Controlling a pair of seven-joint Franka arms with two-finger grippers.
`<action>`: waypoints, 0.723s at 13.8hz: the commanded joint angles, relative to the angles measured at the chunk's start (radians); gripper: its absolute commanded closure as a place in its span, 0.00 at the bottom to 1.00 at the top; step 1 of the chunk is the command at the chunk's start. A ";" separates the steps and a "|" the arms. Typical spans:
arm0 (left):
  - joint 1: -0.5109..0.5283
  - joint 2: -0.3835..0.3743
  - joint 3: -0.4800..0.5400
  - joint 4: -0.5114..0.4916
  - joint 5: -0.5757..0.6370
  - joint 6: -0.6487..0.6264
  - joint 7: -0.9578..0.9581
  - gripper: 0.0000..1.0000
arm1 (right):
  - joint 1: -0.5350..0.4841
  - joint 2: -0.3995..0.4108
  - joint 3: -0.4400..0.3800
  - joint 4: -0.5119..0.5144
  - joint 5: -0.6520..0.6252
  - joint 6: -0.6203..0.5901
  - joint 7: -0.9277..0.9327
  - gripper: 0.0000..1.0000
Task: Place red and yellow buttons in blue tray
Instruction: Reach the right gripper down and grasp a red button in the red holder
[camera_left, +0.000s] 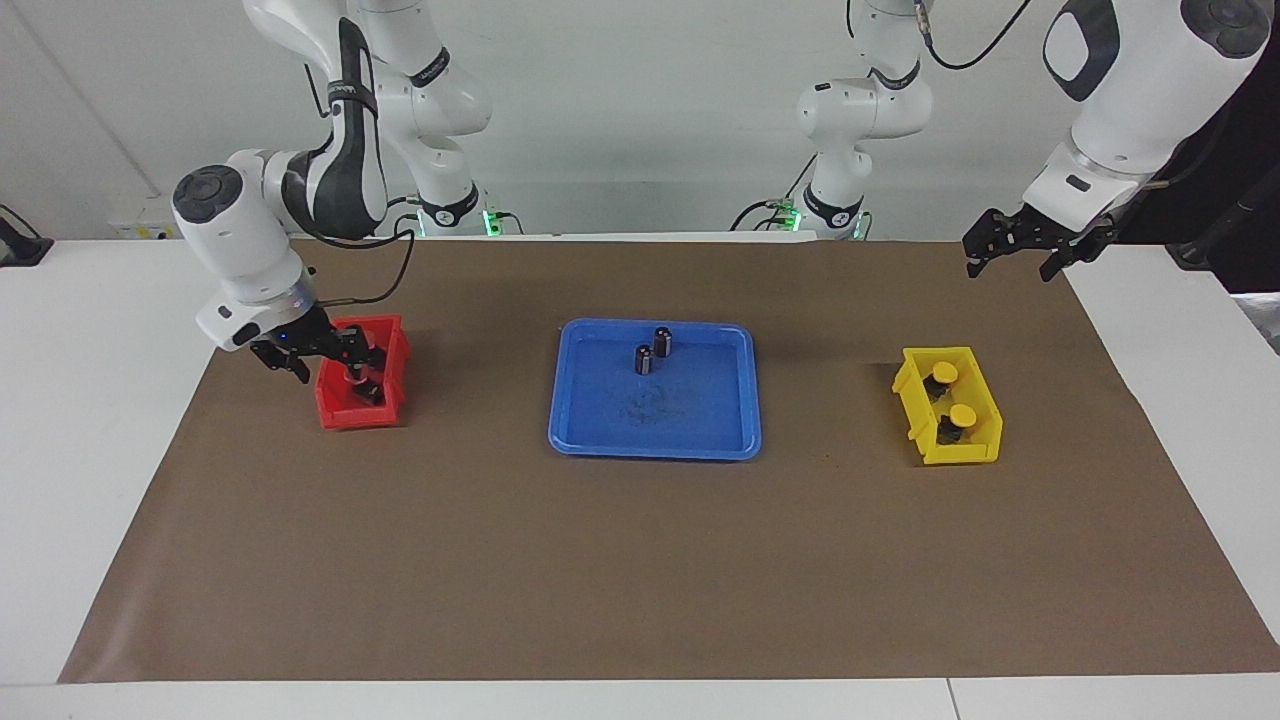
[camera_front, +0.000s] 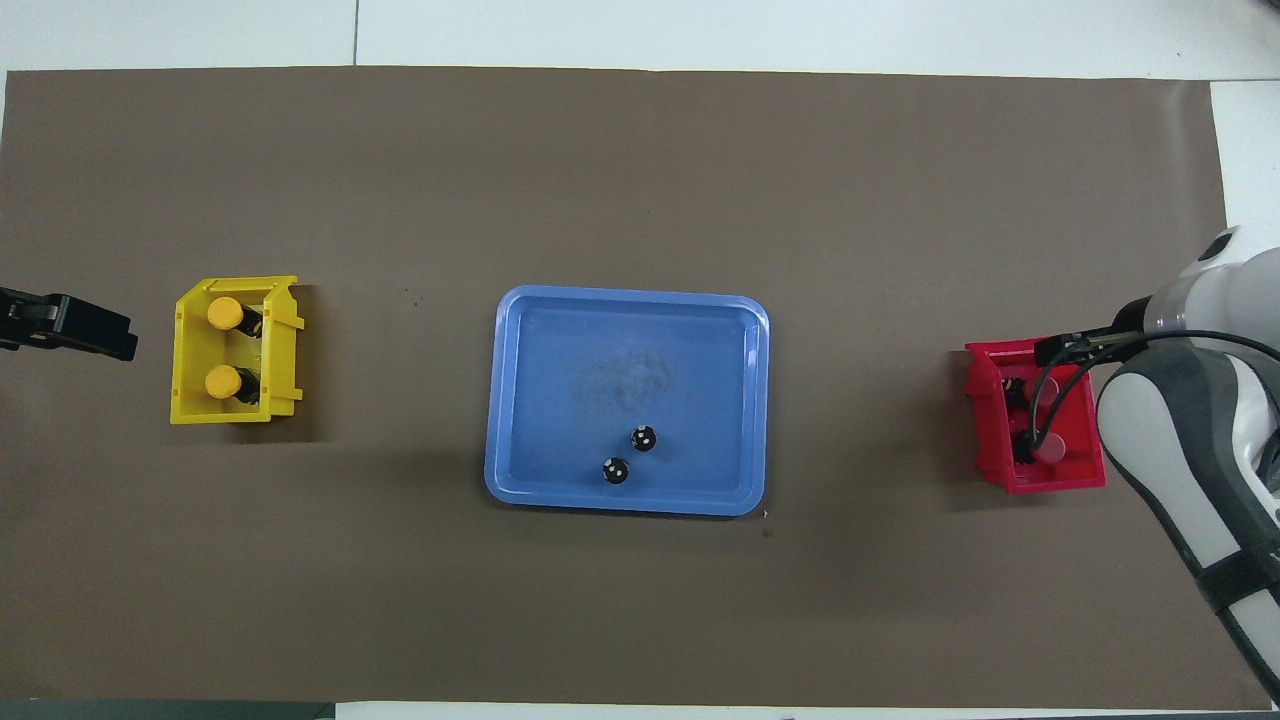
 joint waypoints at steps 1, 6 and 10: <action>0.007 -0.027 -0.002 -0.027 -0.003 -0.004 0.004 0.00 | -0.001 0.015 0.001 -0.019 0.007 0.042 0.013 0.23; 0.007 -0.027 -0.002 -0.027 -0.003 -0.004 0.004 0.00 | -0.022 -0.003 0.001 -0.091 0.007 0.091 -0.001 0.25; 0.007 -0.027 -0.002 -0.027 -0.003 -0.004 0.004 0.00 | -0.021 -0.006 0.001 -0.111 0.007 0.112 0.002 0.28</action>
